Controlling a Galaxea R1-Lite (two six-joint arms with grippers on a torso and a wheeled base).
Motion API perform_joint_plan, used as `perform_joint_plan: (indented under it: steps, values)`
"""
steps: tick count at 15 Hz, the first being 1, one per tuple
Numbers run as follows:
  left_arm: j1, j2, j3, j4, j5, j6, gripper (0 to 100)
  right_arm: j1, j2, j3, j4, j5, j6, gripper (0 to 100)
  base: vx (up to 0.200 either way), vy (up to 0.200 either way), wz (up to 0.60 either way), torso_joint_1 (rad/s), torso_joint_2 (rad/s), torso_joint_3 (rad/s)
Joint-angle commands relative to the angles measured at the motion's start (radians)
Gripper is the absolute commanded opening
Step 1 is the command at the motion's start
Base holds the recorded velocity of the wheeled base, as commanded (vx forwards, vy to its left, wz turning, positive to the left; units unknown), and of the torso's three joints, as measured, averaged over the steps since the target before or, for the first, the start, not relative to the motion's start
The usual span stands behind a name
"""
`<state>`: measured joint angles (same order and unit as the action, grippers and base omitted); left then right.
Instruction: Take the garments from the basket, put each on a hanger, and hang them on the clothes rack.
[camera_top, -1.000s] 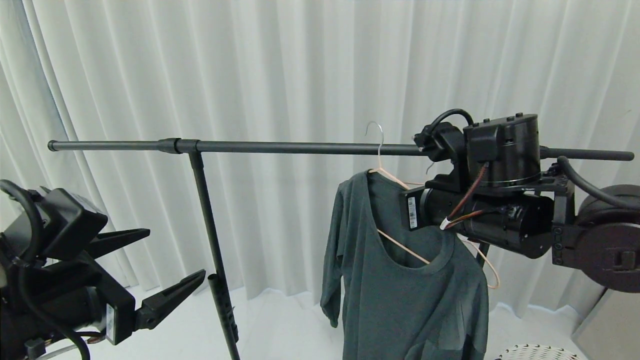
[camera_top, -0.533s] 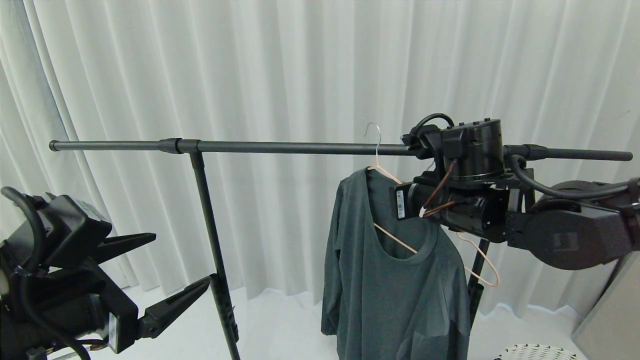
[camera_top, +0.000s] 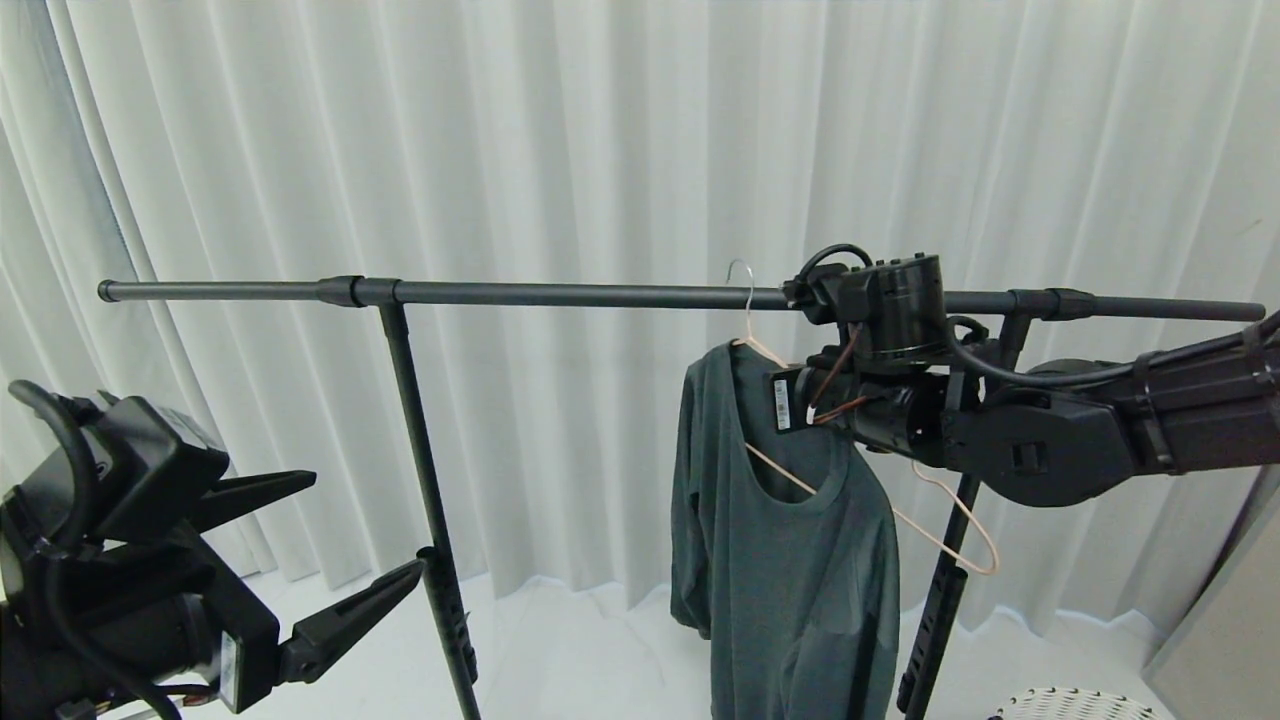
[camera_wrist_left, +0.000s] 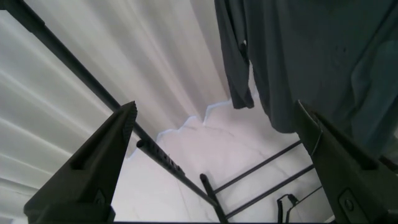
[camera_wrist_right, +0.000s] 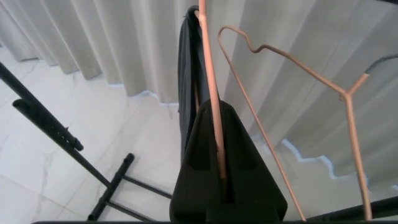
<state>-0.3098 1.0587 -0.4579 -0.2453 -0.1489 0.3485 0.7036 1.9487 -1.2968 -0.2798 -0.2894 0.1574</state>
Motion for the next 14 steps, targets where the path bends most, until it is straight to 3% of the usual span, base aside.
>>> perform_joint_plan:
  steps: [1,9,10,14]
  values:
    - [0.000,0.000,0.001,0.000,0.000,0.000,100,-0.003,0.015,-0.002,0.001,-0.001,-0.001,0,0.000,0.000,0.00,0.000,0.00,0.000]
    - [0.000,0.000,0.005,0.000,0.000,-0.002,100,-0.003,0.026,-0.002,0.011,-0.002,-0.003,0,0.000,0.000,0.00,0.000,0.00,0.000]
    - [0.000,0.000,0.005,0.000,0.000,0.000,100,-0.001,0.022,-0.002,0.033,-0.002,-0.001,100,0.000,0.000,0.00,0.000,0.00,0.000]
    - [0.006,0.000,0.005,0.000,0.000,-0.002,100,0.000,-0.050,0.010,0.036,-0.005,0.001,100,0.000,0.000,0.00,0.000,0.00,0.000]
